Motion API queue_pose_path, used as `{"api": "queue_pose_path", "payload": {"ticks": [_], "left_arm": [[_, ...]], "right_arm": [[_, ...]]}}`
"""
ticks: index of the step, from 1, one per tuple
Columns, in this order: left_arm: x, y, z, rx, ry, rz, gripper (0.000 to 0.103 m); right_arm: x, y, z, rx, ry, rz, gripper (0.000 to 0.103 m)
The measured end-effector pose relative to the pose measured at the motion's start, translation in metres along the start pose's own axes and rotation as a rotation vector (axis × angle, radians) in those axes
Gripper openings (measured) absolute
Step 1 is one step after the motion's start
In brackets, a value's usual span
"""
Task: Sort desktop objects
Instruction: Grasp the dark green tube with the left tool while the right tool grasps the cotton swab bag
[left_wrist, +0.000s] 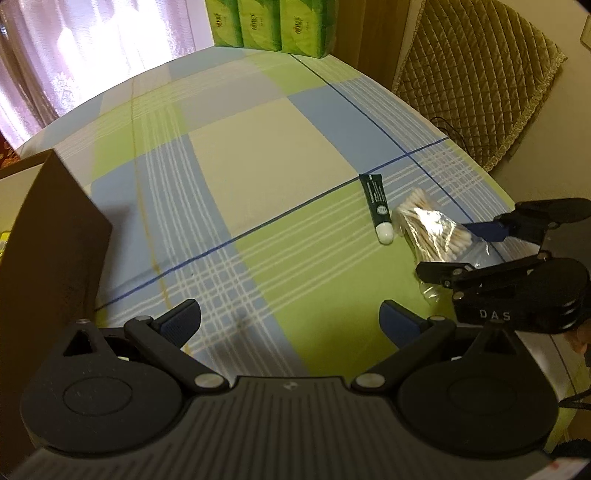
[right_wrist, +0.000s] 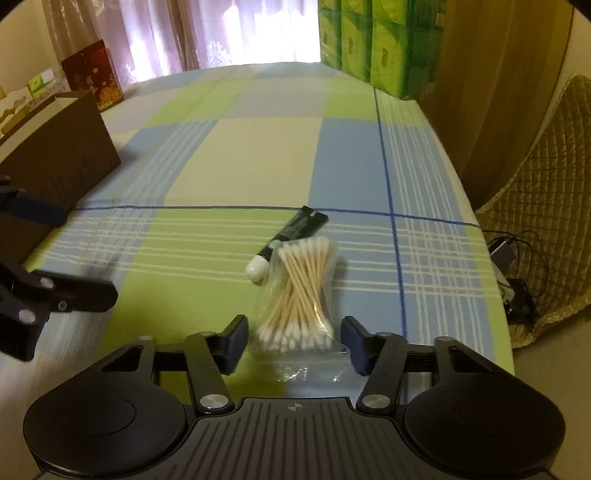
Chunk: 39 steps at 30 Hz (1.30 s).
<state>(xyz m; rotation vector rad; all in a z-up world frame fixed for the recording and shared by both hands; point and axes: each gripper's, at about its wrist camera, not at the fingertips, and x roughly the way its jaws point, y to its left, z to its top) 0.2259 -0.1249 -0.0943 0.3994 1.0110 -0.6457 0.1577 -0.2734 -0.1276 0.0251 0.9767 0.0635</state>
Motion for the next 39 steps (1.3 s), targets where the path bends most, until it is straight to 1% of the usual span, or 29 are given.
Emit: {"api": "queue_pose_path", "payload": {"ticks": [6,10,15,16,17,18,20,22,24,25,26,27,28,31,35,39], "left_arm": [[0.019,-0.012,0.021,0.048,-0.017,-0.035,0.099],[0.036,-0.025,0.038,0.08,-0.032,-0.082,0.095],[0.061,-0.043,0.056,0.127,-0.04,-0.121,0.083],[0.066,-0.046,0.059,0.134,-0.038,-0.122,0.079],[0.071,-0.049,0.062,0.14,-0.032,-0.123,0.072],[0.076,-0.051,0.064,0.142,-0.027,-0.126,0.067],[0.086,-0.053,0.067,0.136,-0.007,-0.134,0.047],[0.09,-0.054,0.069,0.136,-0.024,-0.127,0.046],[0.09,-0.054,0.07,0.135,-0.028,-0.126,0.04],[0.09,-0.053,0.07,0.133,-0.029,-0.126,0.034],[0.089,-0.052,0.069,0.134,-0.031,-0.125,0.027],[0.088,-0.051,0.067,0.135,-0.032,-0.124,0.022],[0.086,-0.05,0.065,0.134,-0.031,-0.122,0.014],[0.081,-0.042,0.056,0.122,-0.019,-0.099,0.013],[0.066,-0.028,0.032,0.107,0.001,-0.046,0.013],[0.051,-0.01,0.008,0.049,0.037,-0.001,0.013]], "right_arm": [[-0.002,-0.028,0.003,0.077,-0.001,-0.02,0.046],[-0.005,-0.046,0.005,0.118,0.0,-0.041,0.046],[-0.009,-0.059,0.004,0.162,-0.001,-0.049,0.046],[-0.009,-0.06,0.003,0.169,-0.002,-0.049,0.046],[-0.01,-0.061,0.003,0.173,-0.004,-0.048,0.046],[-0.01,-0.062,0.002,0.175,-0.005,-0.047,0.046],[-0.01,-0.062,0.002,0.175,-0.008,-0.044,0.046],[-0.01,-0.062,0.0,0.177,-0.009,-0.042,0.046],[-0.01,-0.063,0.0,0.18,-0.011,-0.039,0.045],[-0.009,-0.063,0.0,0.18,-0.008,-0.038,0.045],[-0.008,-0.063,0.0,0.179,-0.005,-0.038,0.045],[-0.008,-0.062,-0.001,0.175,-0.006,-0.038,0.045],[-0.008,-0.061,-0.001,0.17,-0.006,-0.039,0.045],[-0.007,-0.06,0.0,0.159,-0.004,-0.039,0.045],[-0.006,-0.059,0.0,0.152,-0.002,-0.039,0.045],[-0.006,-0.058,-0.001,0.141,-0.003,-0.04,0.045]]}}
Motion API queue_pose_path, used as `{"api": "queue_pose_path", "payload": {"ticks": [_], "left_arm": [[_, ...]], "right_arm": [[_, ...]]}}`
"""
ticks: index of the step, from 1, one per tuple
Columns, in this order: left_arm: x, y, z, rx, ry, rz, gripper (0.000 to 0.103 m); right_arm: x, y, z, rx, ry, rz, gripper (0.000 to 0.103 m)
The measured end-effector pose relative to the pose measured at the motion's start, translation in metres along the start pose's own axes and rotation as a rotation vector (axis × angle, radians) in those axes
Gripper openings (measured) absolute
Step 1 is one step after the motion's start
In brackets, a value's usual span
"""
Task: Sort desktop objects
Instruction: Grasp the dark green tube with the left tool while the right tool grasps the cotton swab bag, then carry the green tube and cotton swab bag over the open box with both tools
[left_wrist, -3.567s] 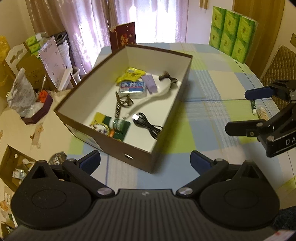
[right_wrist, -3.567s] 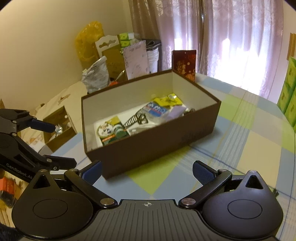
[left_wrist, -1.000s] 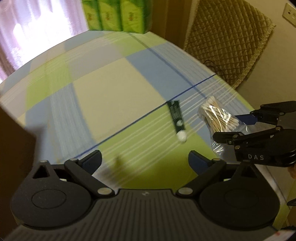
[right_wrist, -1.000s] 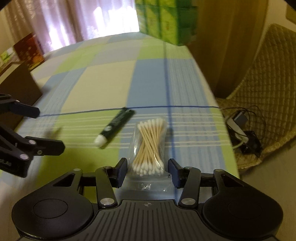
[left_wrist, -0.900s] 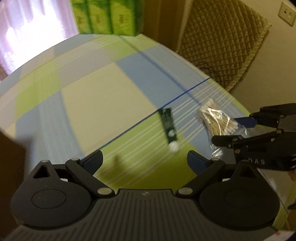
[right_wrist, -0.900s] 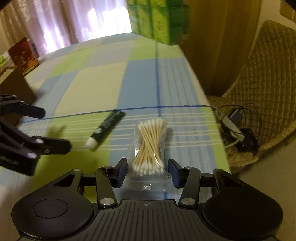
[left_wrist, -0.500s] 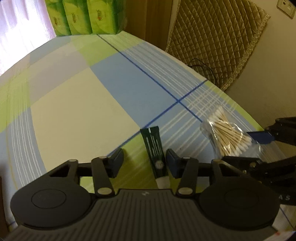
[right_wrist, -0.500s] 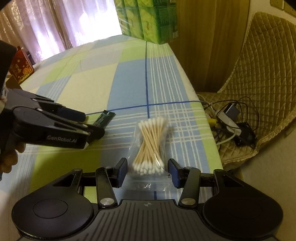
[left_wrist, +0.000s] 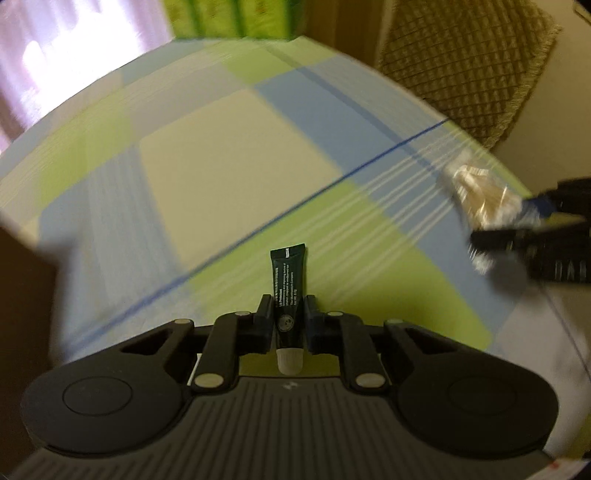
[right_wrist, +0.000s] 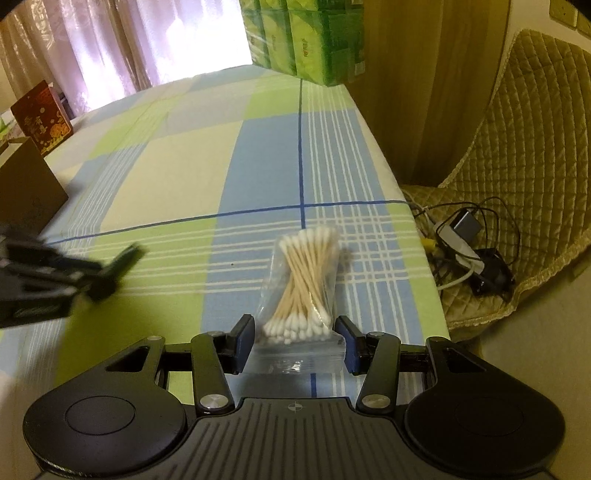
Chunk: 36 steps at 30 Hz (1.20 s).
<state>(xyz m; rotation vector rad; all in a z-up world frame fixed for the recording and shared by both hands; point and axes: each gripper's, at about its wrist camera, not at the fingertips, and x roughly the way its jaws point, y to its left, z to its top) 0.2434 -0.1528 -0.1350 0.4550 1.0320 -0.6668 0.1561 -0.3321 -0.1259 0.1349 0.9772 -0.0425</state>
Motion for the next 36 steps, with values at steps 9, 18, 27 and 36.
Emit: {"api": "queue_pose_path", "payload": {"ticks": [9,18,27,36], "left_arm": [[-0.013,0.014,-0.024,-0.095,0.024,0.006,0.014],[-0.017,0.011,-0.034,-0.101,-0.004,0.019,0.014],[-0.037,0.01,-0.067,-0.118,0.014,0.003,0.013],[-0.071,0.016,-0.101,-0.151,0.01,-0.007,0.013]], "right_arm": [[0.007,0.006,0.005,-0.057,-0.018,-0.046,0.077],[0.011,0.007,0.006,-0.089,-0.009,-0.054,0.033],[-0.009,0.034,-0.029,-0.139,0.02,0.026,0.03],[-0.027,0.074,-0.047,-0.157,0.097,0.171,0.028]]}}
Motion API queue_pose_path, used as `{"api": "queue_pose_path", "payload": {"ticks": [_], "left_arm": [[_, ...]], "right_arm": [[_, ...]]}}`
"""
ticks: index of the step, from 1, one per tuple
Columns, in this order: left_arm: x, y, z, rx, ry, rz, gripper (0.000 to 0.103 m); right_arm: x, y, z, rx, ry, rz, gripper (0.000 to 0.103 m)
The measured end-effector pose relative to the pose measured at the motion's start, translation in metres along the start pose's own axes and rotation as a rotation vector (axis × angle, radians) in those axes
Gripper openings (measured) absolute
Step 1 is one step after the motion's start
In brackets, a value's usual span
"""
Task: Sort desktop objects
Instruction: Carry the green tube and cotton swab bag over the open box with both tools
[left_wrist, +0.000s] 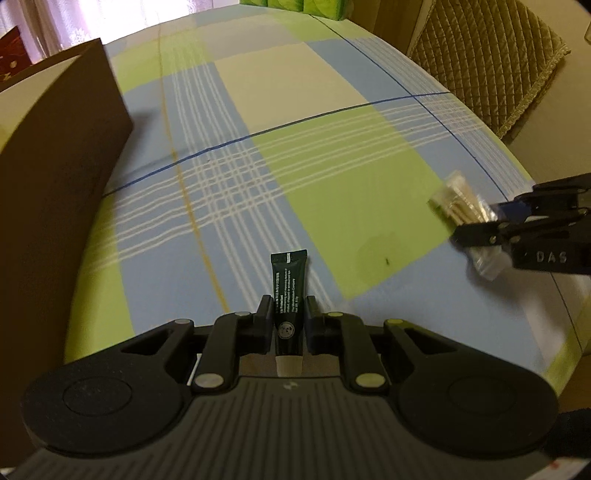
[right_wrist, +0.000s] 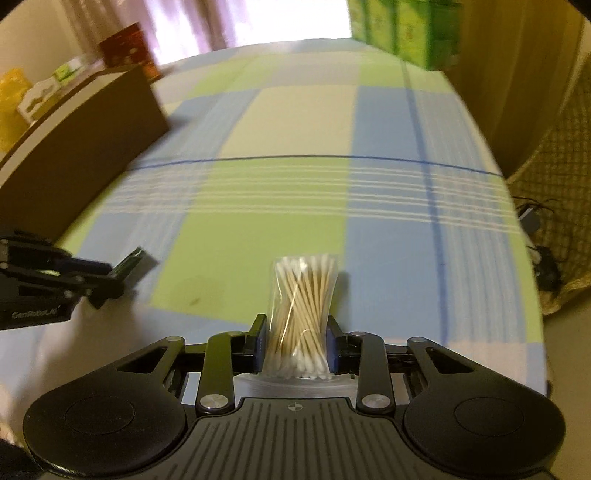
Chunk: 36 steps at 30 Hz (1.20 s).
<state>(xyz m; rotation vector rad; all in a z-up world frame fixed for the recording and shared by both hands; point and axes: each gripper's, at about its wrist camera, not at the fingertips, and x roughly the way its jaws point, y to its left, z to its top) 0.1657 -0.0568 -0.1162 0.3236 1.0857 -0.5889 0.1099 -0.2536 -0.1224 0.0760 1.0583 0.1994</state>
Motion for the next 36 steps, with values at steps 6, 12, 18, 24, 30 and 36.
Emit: {"api": "queue_pose_path", "payload": {"ticks": [6,12,18,24,30,36], "left_arm": [[-0.03,0.007,-0.013,-0.022,-0.045,-0.007,0.013],[-0.065,0.017,-0.025,-0.038,-0.104,-0.027,0.013],[-0.104,0.037,-0.036,-0.074,-0.179,-0.022,0.013],[-0.14,0.065,-0.042,-0.115,-0.255,0.007,0.013],[-0.173,0.097,-0.052,-0.145,-0.327,0.041,0.013],[-0.193,0.13,-0.062,-0.185,-0.366,0.079,0.013]], "right_arm": [[-0.008,0.03,0.005,-0.057,0.006,0.032,0.028],[-0.019,0.063,0.011,-0.115,-0.014,0.076,0.028],[-0.026,0.098,0.019,-0.158,-0.026,0.139,0.028],[-0.03,0.136,0.031,-0.219,-0.048,0.194,0.028],[-0.03,0.173,0.047,-0.275,-0.081,0.235,0.028],[-0.029,0.209,0.061,-0.31,-0.112,0.282,0.028]]}}
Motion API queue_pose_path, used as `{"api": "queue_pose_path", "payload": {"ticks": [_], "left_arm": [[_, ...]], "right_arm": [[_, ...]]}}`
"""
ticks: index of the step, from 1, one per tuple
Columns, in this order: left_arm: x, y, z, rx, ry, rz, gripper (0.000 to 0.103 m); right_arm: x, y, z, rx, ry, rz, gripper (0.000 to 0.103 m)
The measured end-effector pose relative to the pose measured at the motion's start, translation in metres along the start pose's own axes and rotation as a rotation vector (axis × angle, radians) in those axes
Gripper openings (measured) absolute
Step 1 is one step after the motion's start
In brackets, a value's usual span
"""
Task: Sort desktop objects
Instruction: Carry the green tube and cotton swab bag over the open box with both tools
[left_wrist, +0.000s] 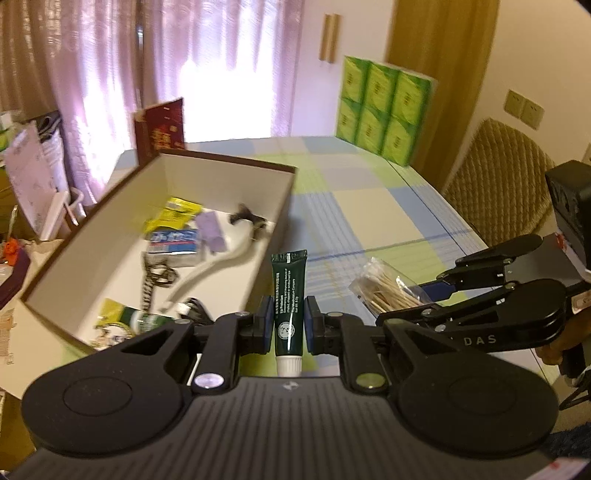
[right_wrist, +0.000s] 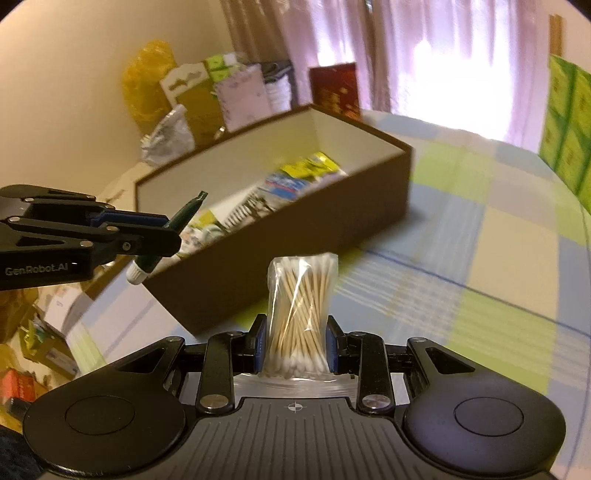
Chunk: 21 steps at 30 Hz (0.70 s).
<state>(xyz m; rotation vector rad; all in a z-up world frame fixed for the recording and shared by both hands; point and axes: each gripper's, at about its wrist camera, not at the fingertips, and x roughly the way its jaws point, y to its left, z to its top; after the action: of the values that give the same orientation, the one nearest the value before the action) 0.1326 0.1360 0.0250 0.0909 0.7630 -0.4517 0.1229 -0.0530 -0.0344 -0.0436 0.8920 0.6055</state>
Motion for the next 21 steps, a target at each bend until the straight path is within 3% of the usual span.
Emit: {"api": "queue_pose_path", "payload": {"ticks": [10,21], "left_arm": [[-0.012,0.06,0.005,-0.034,-0.025,0.058,0.013],[0.005,0.102,0.014,-0.013,-0.018,0.055,0.013]], "right_arm": [[0.017,0.033,0.029,-0.027,-0.025,0.046,0.028],[0.042,0.06,0.073,-0.087,-0.046,0.074,0.028]]}}
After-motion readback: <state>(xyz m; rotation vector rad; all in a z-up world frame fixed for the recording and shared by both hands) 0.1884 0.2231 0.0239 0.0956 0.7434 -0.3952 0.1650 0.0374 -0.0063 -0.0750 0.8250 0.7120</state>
